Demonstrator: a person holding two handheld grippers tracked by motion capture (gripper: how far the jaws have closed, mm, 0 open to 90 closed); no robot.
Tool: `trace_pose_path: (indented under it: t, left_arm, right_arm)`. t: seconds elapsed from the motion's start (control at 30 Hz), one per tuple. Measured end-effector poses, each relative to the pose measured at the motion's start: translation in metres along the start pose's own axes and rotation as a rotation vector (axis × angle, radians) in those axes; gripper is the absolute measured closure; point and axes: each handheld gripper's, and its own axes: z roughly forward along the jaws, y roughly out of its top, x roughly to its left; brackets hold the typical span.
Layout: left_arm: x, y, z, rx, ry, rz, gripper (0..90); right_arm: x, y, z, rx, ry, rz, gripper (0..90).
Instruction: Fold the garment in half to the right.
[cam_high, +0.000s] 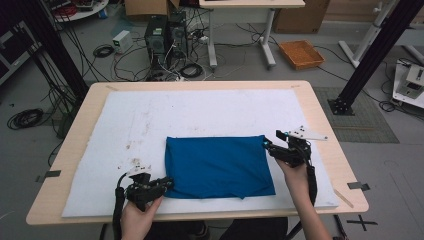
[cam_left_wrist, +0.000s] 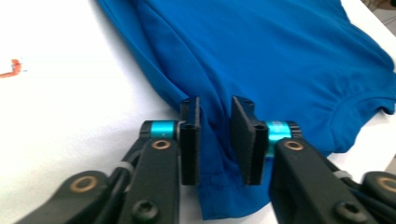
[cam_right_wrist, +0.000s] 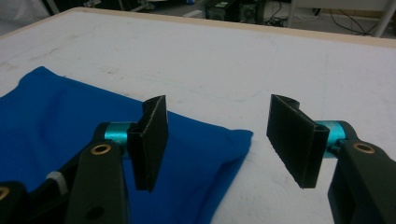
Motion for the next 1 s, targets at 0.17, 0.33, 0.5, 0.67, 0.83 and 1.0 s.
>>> trace_pose_path:
  t: [0.17, 0.33, 0.5, 0.67, 0.83, 1.0]
  left_arm:
    - [-0.002, 0.000, 0.002, 0.002, 0.004, 0.004, 80.2]
    - [-0.002, 0.001, 0.002, 0.003, 0.002, 0.007, 81.6]
    - [-0.002, 0.001, 0.002, 0.002, 0.002, 0.006, 82.5]
    - [-0.002, 0.001, 0.002, 0.000, -0.001, 0.005, 82.9]
    - [-0.002, 0.002, 0.003, 0.001, -0.002, 0.013, 83.2]
    - [-0.003, 0.001, 0.003, -0.007, -0.001, 0.016, 83.4]
  right_arm:
    - [0.013, 0.004, 0.005, 0.001, 0.035, -0.015, 38.9]
    - [0.022, 0.008, 0.009, 0.004, 0.053, -0.030, 39.1]
    - [0.030, 0.014, 0.016, 0.002, 0.080, -0.035, 39.3]
    - [0.046, 0.025, 0.031, 0.007, 0.125, -0.044, 39.4]
    - [0.071, 0.039, 0.055, 0.033, 0.177, -0.077, 40.2]
    - [0.101, 0.053, 0.093, 0.065, 0.259, -0.081, 42.2]
